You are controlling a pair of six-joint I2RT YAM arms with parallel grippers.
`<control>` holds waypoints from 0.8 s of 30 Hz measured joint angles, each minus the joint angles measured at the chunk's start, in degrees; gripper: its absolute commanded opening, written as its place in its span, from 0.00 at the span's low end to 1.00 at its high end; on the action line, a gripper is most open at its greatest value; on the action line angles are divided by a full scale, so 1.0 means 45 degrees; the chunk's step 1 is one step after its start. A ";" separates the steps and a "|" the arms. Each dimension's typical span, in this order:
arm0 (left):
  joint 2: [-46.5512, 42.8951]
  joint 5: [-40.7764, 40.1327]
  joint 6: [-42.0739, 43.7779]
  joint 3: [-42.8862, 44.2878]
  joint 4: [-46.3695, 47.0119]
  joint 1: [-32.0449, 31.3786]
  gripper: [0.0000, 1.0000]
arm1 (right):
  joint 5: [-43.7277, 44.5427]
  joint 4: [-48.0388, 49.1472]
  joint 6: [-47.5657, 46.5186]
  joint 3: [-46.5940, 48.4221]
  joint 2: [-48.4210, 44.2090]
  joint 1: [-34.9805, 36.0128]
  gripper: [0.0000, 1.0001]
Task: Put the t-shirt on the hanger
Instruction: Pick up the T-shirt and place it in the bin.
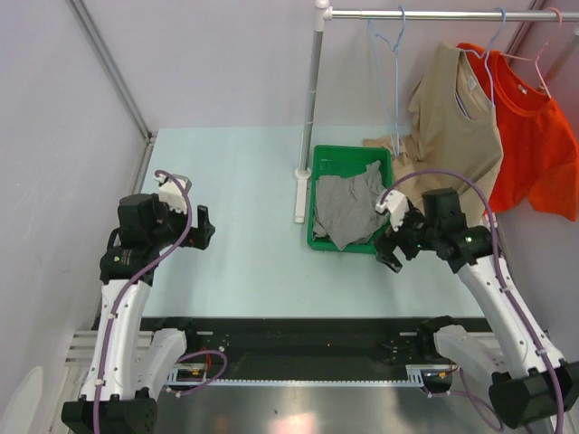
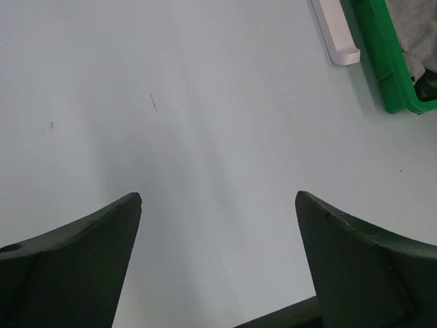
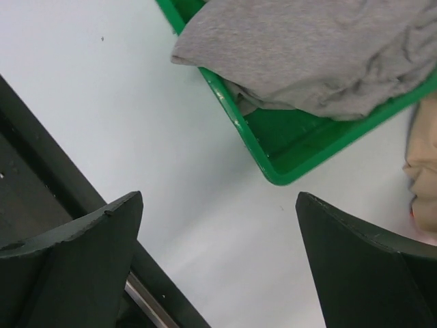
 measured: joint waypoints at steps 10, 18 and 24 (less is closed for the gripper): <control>0.0219 -0.0126 0.0078 0.0408 -0.0024 0.0000 1.00 | 0.1933 0.1224 -0.0738 0.1938 0.4813 0.2749 1.00; 0.0457 -0.0039 0.0087 0.0520 -0.0024 0.0000 1.00 | 0.3249 0.3342 0.0481 0.3473 0.8932 0.3172 1.00; 0.0597 -0.0039 0.0219 0.0529 -0.0029 0.0000 1.00 | 0.3915 0.4070 0.1088 0.3478 1.0729 0.3172 0.99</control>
